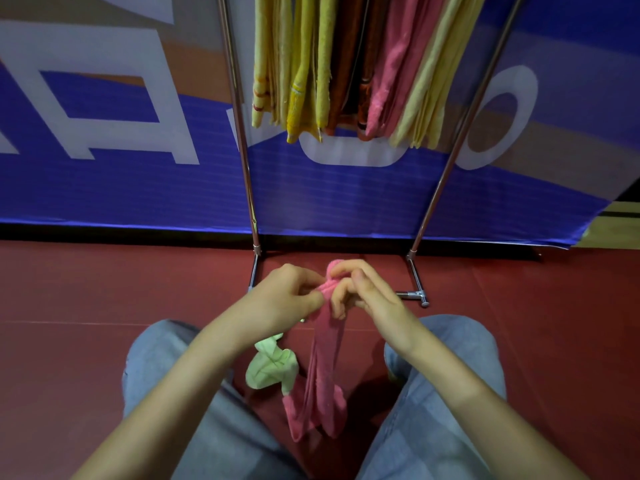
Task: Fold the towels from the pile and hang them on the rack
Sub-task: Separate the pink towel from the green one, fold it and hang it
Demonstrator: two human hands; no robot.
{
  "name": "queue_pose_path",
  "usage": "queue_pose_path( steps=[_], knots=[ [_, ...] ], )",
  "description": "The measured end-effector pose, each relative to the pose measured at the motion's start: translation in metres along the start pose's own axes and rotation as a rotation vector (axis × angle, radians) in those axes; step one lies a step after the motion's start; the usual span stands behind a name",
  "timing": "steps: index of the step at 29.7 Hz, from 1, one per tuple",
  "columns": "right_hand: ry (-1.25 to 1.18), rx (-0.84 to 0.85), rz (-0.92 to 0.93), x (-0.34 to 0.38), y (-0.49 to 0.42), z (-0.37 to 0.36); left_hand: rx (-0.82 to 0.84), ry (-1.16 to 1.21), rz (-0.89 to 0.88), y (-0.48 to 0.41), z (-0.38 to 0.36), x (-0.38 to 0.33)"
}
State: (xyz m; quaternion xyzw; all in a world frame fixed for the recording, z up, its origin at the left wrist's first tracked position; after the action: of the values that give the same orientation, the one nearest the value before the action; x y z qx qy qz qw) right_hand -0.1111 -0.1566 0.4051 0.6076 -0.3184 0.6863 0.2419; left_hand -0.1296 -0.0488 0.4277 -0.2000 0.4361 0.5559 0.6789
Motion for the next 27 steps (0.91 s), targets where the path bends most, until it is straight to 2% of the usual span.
queue_pose_path(
  steps=[4,11,16,18,23,27],
  knots=[
    [0.286,0.059,-0.115,0.005,0.007,0.005,0.005,-0.174,-0.015,0.003,-0.003,0.0],
    [0.52,0.156,-0.206,0.014,0.018,0.019,0.033,-0.32,-0.08,0.008,-0.003,-0.009],
    [0.756,0.11,-0.08,0.024,0.023,0.025,0.047,-0.355,-0.09,0.009,-0.007,-0.01],
    [0.834,0.118,-0.084,0.023,0.024,0.023,0.053,-0.369,-0.094,0.01,-0.008,-0.009],
    [0.879,0.136,-0.079,0.02,0.023,0.022,0.116,-0.412,-0.109,0.011,-0.015,-0.009],
    [0.904,0.116,-0.077,0.017,0.025,0.024,0.095,-0.401,-0.109,0.011,-0.015,-0.006]
  ],
)
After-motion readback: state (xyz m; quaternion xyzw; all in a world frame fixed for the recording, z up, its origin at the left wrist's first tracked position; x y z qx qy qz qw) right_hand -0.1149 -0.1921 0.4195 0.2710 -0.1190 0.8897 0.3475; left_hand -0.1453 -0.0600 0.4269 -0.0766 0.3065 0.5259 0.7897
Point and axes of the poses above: each hand's wrist, its own y-axis away from the middle knuckle, its own z-axis out of the back of the hand, x = y × z, the point moved 6 cm from there along -y, towards the middle knuckle, and after that the axes turned 9 degrees about x, right-handed, at the moved point
